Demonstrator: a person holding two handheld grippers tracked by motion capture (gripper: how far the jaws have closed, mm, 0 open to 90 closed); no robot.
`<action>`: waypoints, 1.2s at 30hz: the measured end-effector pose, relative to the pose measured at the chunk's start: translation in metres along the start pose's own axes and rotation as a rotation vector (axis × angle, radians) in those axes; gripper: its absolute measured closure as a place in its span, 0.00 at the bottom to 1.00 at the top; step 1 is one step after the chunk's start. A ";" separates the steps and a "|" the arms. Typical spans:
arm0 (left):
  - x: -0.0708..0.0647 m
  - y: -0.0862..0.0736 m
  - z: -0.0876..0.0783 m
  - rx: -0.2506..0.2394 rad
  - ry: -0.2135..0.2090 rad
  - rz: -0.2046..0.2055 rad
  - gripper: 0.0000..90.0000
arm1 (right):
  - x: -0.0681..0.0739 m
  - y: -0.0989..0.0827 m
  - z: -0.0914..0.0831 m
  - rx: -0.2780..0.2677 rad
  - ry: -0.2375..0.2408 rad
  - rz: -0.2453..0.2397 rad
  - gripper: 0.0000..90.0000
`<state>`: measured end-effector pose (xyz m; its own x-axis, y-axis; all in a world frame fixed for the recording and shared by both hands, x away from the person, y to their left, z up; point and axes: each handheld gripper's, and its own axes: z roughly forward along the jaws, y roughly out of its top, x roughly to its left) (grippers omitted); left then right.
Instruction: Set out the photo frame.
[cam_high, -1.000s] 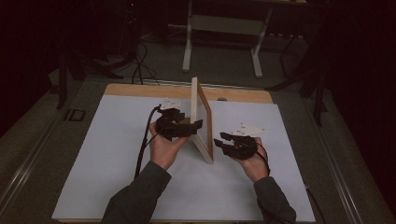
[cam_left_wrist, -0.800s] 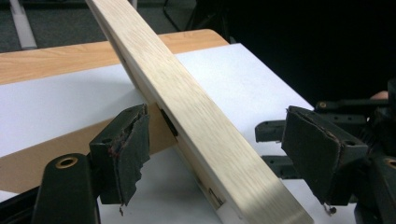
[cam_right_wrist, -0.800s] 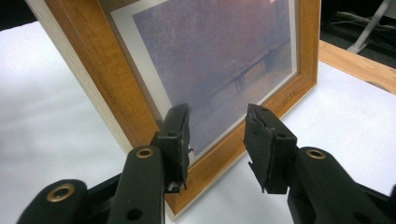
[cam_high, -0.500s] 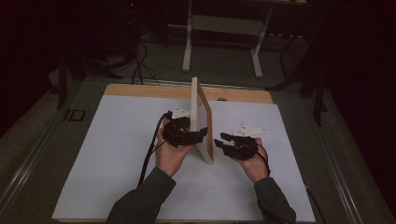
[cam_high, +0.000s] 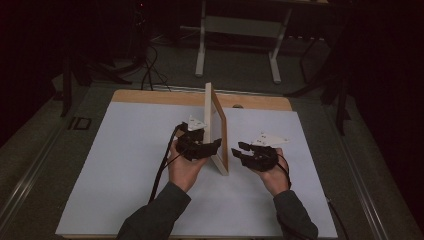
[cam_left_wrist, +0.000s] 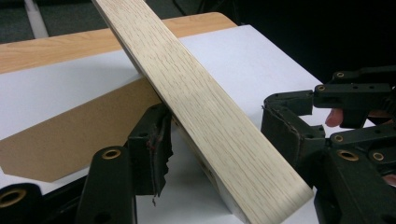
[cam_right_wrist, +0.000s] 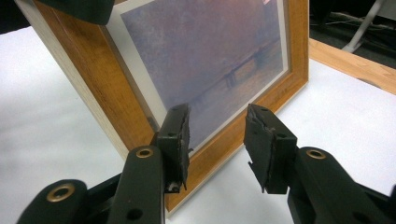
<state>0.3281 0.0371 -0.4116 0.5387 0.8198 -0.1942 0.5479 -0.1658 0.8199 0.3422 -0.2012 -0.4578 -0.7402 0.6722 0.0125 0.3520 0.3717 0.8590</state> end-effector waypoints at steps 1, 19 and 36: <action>0.000 0.000 0.000 0.002 0.005 0.001 0.51 | 0.000 0.000 0.000 0.001 -0.002 -0.001 0.66; 0.016 -0.001 -0.009 0.015 0.023 -0.007 0.62 | 0.000 -0.002 0.003 0.015 -0.003 -0.008 0.66; 0.043 0.001 -0.017 0.019 0.015 -0.041 0.73 | -0.004 -0.002 -0.001 0.017 -0.012 -0.012 0.66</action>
<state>0.3407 0.0814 -0.4098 0.5058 0.8342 -0.2197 0.5817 -0.1418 0.8010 0.3438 -0.2051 -0.4589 -0.7374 0.6755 -0.0041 0.3531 0.3907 0.8501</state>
